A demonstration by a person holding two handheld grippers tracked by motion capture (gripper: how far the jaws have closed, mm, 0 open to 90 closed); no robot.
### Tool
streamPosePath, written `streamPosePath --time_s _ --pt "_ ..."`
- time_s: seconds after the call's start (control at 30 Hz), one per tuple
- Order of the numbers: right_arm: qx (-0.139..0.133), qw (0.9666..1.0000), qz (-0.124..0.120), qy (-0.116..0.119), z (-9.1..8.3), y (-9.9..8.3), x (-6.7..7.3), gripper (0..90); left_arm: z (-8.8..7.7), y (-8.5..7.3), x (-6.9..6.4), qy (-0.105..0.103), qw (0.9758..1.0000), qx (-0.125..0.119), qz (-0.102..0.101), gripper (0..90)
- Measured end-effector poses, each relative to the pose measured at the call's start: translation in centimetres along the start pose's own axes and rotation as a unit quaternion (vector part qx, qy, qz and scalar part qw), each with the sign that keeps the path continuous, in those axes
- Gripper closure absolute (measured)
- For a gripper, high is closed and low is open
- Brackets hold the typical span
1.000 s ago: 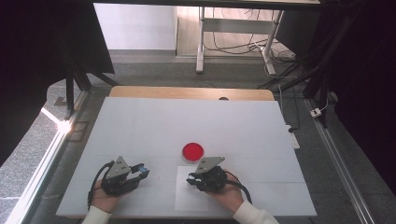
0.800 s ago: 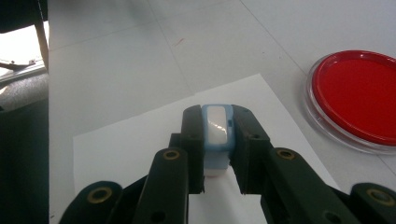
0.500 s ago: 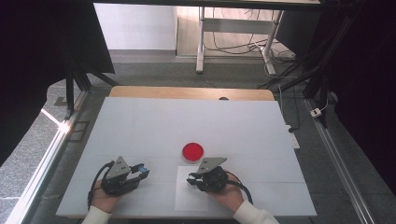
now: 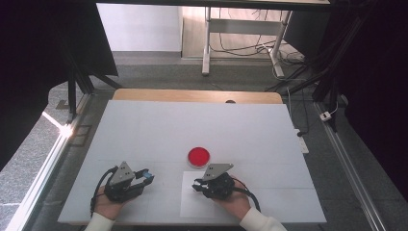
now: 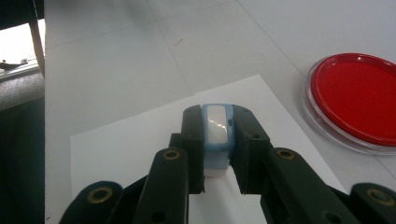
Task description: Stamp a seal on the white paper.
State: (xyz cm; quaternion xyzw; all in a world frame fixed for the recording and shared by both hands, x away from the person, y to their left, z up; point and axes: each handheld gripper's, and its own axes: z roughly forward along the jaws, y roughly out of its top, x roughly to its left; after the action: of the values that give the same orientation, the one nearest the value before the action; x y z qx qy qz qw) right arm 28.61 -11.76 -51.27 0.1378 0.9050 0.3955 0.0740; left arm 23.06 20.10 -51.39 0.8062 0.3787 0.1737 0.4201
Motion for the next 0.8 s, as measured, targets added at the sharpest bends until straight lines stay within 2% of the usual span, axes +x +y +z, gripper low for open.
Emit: streamPosePath --time_s 0.27,0.47,0.7,0.8 --pt "-0.005 0.9999 0.009 0.002 0.0 -0.09 -0.07 75.4 -0.09 -0.01 0.06 0.002 1.0 -0.001 0.0 64.0" --pt "-0.004 1.0 -0.005 -0.001 -0.09 0.11 0.05 75.0 0.0 -0.06 0.2 0.004 1.0 0.0 -0.001 64.0" --pt "-0.027 0.9995 0.012 0.011 -0.59 0.28 -0.12 75.0 -0.01 -0.1 0.3 0.004 1.0 -0.001 -0.002 64.0" --pt "-0.039 0.9991 0.013 0.008 -0.92 0.38 -0.19 74.9 -0.07 -0.11 0.35 0.006 1.0 -0.002 -0.003 63.9"
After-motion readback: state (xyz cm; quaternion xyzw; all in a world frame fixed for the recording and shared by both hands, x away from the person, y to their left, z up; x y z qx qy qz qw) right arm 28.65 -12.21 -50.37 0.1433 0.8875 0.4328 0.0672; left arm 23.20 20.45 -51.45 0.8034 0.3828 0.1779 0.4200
